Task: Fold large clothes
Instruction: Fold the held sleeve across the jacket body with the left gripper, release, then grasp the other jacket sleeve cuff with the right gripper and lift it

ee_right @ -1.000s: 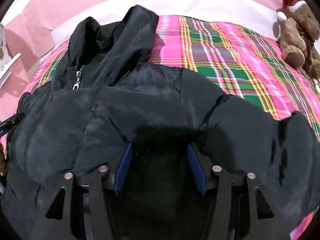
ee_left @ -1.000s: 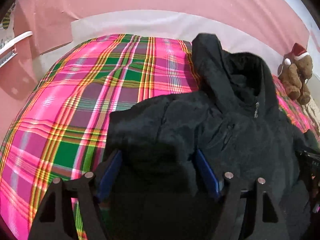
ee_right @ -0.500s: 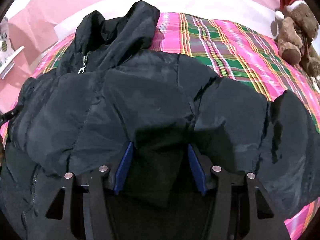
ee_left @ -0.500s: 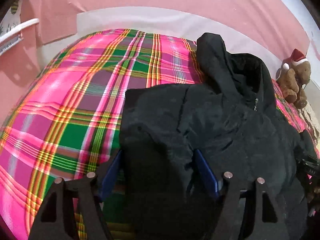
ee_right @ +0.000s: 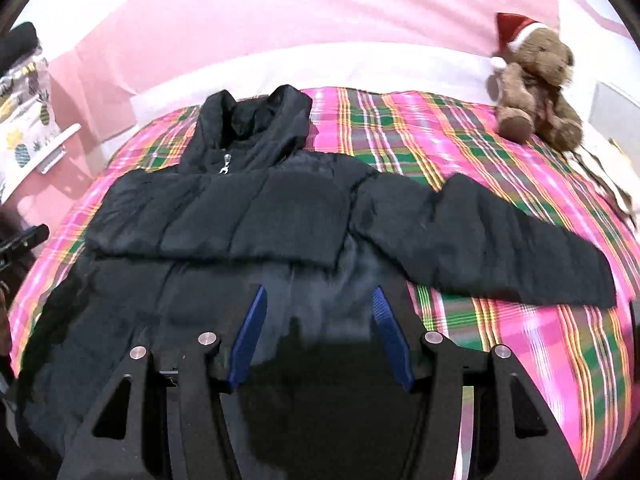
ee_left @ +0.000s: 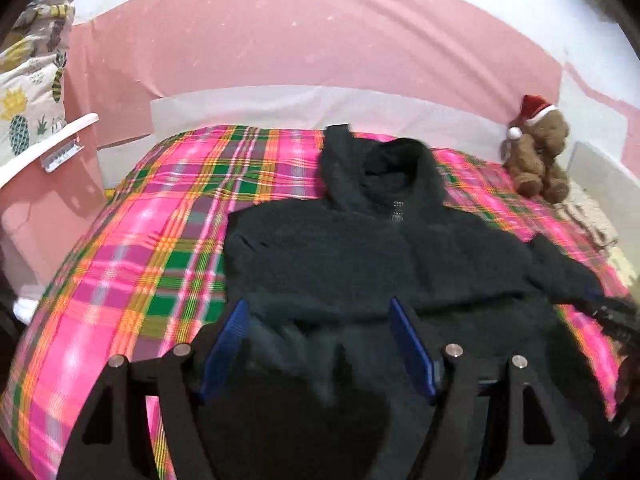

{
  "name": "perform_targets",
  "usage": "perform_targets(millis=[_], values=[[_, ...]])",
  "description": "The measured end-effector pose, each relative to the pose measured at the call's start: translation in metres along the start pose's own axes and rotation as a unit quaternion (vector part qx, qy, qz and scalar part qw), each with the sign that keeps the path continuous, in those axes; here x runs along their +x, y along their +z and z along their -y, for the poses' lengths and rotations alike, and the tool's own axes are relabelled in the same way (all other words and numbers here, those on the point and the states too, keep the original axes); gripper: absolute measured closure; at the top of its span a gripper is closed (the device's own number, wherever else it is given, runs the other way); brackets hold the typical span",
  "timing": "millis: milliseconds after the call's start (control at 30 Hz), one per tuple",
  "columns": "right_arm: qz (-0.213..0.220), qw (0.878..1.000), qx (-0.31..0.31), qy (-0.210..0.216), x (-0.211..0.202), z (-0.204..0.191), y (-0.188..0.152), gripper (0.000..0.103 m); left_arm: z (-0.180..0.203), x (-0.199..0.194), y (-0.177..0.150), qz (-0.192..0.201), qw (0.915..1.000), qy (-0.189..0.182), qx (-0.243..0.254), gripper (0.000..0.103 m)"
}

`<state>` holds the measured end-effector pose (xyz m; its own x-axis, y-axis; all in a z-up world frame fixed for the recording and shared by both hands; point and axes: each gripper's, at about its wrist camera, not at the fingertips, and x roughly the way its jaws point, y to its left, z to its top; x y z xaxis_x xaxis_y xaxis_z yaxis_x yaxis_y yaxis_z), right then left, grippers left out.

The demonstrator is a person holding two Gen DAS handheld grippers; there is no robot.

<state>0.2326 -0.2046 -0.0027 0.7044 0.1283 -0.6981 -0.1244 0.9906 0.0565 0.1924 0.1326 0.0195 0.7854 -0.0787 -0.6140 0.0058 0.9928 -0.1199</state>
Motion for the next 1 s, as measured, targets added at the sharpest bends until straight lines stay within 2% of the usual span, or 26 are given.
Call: perform_targets(millis=[300, 500, 733, 1000], values=[[0.000, 1.000, 0.014, -0.016, -0.058, 0.004, -0.056, 0.047, 0.049, -0.044, -0.048, -0.014, 0.9995, -0.028, -0.004, 0.028], [-0.001, 1.000, 0.022, -0.015, -0.079, 0.010, -0.074, 0.047, 0.070, -0.060, -0.068, -0.029, 0.9985, -0.046, -0.009, 0.028], [0.004, 0.999, 0.044, -0.032, -0.088, 0.032, -0.075, 0.047, 0.084, -0.064, -0.066, -0.028, 0.9984, -0.048, -0.001, 0.028], [-0.001, 0.996, 0.067, -0.058, -0.084, 0.064, -0.065, 0.047, 0.098, -0.044, -0.047, -0.033, 0.9983, -0.046, 0.012, 0.027]])
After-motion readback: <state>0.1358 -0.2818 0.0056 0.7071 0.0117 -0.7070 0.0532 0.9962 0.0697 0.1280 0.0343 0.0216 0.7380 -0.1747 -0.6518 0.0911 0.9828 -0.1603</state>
